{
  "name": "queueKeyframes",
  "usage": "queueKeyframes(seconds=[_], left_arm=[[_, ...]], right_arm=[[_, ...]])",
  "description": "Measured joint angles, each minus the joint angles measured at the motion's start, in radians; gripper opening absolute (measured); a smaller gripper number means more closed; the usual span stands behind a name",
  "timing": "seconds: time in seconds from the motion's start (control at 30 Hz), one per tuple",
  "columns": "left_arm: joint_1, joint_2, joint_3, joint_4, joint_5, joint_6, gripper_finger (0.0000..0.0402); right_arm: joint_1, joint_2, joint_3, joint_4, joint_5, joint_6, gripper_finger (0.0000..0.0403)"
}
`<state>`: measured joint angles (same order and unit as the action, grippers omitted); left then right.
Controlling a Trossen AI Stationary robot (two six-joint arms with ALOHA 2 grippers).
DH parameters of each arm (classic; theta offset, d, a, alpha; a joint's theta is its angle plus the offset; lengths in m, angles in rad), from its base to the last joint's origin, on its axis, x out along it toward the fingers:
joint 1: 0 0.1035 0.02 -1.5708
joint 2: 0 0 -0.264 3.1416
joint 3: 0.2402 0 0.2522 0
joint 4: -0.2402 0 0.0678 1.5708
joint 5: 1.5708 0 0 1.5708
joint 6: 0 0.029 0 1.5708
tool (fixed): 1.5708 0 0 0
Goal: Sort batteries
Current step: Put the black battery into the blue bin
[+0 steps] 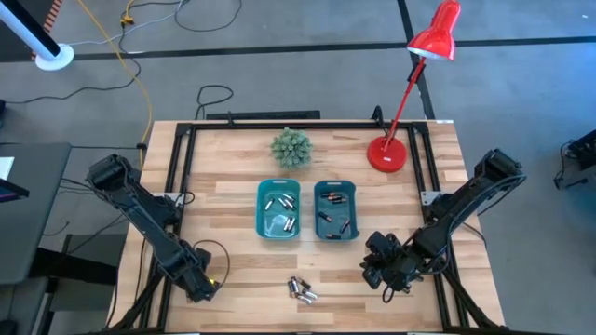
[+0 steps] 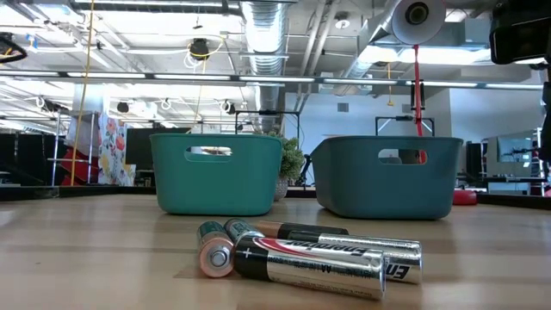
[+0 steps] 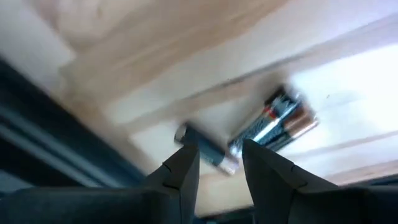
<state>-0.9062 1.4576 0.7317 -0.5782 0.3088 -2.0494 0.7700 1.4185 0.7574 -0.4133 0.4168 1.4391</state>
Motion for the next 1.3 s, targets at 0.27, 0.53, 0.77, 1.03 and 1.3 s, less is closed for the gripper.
queueKeyframes(seconds=[0.27, 0.53, 0.77, 1.03, 1.3], left_arm=[[0.000, 0.000, 0.000, -0.036, -0.131, 0.104, 0.0116], [0.001, -0.002, 0.000, -0.015, -0.169, 0.225, 0.0116], [0.001, -0.002, 0.000, -0.013, -0.227, 0.304, 0.0116], [-0.012, -0.019, 0.127, -0.217, -0.425, 0.360, 0.0116], [-0.153, 0.010, 0.318, -0.304, -0.669, 0.260, 0.0114]], right_arm=[[0.000, 0.000, 0.000, 0.011, 0.000, 0.067, 0.0140], [0.000, 0.000, 0.000, 0.016, 0.000, 0.132, 0.0140], [-0.009, 0.000, 0.000, 0.057, 0.000, 0.134, 0.0140], [-0.054, 0.000, 0.000, 0.070, 0.000, 0.143, 0.0140], [-0.079, 0.000, 0.000, 0.102, 0.000, 0.142, 0.0140]])
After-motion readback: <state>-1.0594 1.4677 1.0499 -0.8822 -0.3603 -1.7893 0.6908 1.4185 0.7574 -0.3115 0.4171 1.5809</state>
